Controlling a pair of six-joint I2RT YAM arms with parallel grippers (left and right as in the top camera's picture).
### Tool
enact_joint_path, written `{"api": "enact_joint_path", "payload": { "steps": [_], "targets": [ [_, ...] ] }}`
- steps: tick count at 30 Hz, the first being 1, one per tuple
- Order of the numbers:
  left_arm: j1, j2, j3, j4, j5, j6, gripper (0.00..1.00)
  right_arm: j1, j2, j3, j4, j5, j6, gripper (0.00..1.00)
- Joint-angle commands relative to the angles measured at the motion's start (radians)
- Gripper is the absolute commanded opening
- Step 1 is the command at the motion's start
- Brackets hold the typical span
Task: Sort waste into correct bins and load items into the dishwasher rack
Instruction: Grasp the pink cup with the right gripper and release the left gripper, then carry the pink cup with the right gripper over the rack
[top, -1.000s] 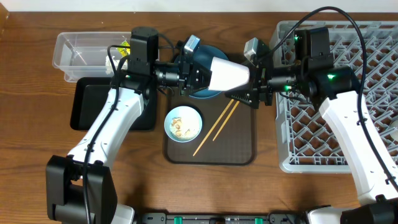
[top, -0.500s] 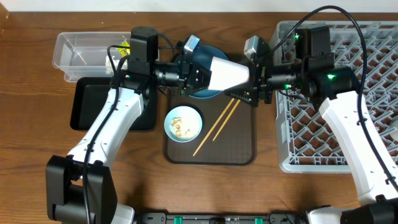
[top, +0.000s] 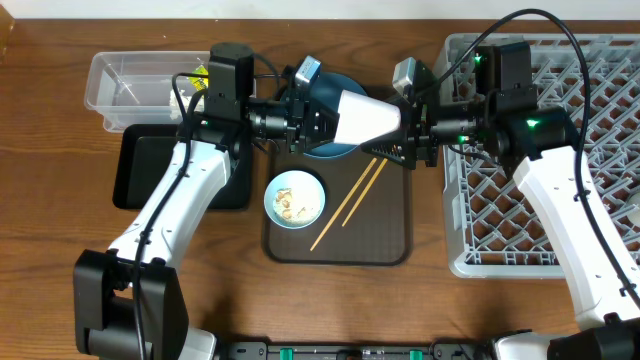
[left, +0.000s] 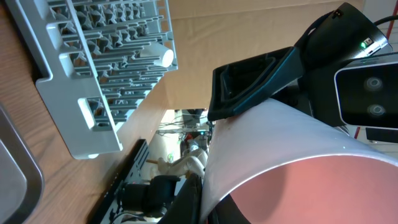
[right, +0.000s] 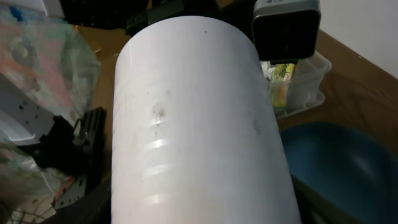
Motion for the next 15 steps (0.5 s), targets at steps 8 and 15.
{"api": "enact_joint_path", "payload": {
  "steps": [8,15],
  "targets": [
    [-0.004,0.004,0.006,0.003,0.005,0.028,0.43,0.020,0.005,0.007,0.016,-0.004,0.003,0.55],
    [-0.003,0.004,0.006,0.001,-0.140,0.062,0.57,-0.015,0.005,0.007,0.012,0.062,0.063,0.48]
  ]
}}
